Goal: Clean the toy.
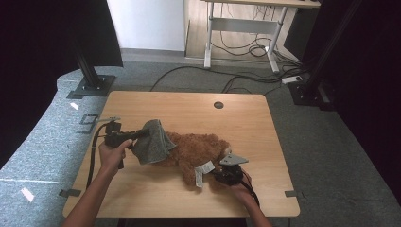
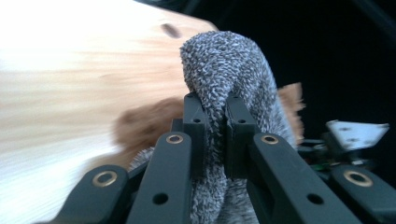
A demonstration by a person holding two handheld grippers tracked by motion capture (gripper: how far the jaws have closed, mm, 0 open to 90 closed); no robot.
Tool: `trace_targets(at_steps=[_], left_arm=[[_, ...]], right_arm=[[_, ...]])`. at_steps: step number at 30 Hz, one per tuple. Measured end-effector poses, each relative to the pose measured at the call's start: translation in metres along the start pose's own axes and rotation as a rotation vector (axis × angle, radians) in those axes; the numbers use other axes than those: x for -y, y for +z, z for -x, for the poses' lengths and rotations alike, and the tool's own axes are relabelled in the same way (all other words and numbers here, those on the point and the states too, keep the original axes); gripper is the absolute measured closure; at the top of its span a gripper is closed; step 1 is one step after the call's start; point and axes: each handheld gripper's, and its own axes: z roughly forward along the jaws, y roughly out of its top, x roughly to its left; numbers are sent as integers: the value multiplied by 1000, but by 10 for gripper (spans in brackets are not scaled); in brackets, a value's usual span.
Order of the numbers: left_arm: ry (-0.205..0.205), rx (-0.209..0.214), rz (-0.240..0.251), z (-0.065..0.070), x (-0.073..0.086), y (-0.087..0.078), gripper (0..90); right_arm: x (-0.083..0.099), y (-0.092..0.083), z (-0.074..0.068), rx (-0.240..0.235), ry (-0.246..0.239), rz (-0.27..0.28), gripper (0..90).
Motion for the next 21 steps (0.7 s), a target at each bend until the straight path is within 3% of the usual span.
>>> trace_targets(at_steps=[7,11,16,21], left_arm=[[54,52,-34,29,-12,31,813],[97,63,-62,48,-19,50,814],[162,49,-110,68,-28,77,813],[173,60,-165,81,-33,109,811]], right_arm=[[0,0,0,-2,-8,0,670],[-1,0,-3,-1,-37,-6,670],[-1,0,-3,-7,-39,-4,670],[-1,0,-3,-9,-49,-5,670]])
